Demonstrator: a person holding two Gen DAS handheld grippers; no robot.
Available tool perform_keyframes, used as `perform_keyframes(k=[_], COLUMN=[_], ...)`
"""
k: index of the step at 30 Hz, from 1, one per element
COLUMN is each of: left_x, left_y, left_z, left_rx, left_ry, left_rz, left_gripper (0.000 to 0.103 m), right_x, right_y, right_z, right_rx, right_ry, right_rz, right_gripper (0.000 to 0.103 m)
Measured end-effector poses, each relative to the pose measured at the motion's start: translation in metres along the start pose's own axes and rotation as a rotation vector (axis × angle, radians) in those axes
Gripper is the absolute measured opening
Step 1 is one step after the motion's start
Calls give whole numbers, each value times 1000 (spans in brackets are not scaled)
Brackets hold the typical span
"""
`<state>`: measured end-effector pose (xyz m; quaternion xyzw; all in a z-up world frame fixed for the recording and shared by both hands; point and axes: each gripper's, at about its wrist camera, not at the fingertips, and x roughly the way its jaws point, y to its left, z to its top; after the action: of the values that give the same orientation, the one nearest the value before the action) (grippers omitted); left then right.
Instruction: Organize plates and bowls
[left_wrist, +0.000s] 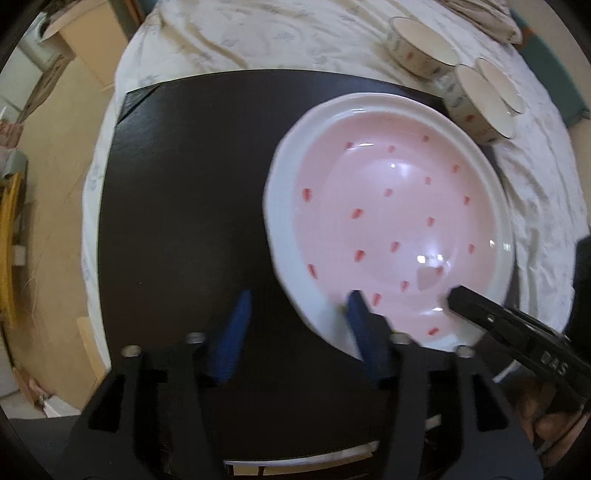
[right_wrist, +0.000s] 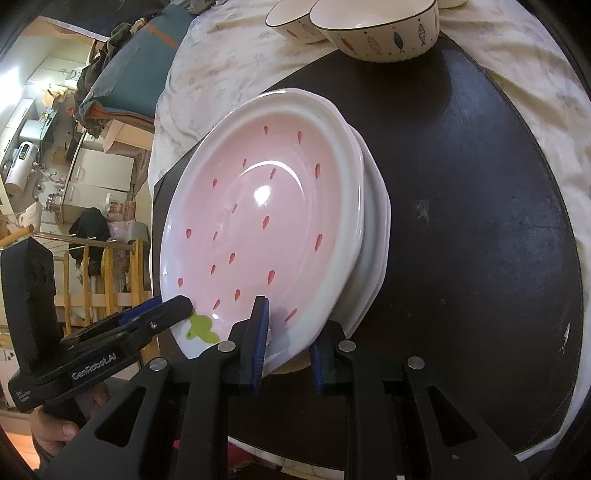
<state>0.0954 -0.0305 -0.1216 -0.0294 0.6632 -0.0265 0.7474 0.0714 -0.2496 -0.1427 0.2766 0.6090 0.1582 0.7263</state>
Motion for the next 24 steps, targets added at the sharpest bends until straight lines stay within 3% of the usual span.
perform_keyframes(k=[3,15,24], left_x=[5,15,17], left_y=[3,10,7], left_z=[2,1,-1], left_rx=[-9,-19,-9], left_ry=[-6,-13,-17], left_rz=[27,-4,65], left_gripper=[67,75,80], right_x=[-1,-1,-25], right_y=[-1,-1,-3], right_z=[-1,0,-12], right_rx=[0,20,-44], right_ry=[3,47,49], right_rz=[0,5,-72], right_gripper=[21,23,25])
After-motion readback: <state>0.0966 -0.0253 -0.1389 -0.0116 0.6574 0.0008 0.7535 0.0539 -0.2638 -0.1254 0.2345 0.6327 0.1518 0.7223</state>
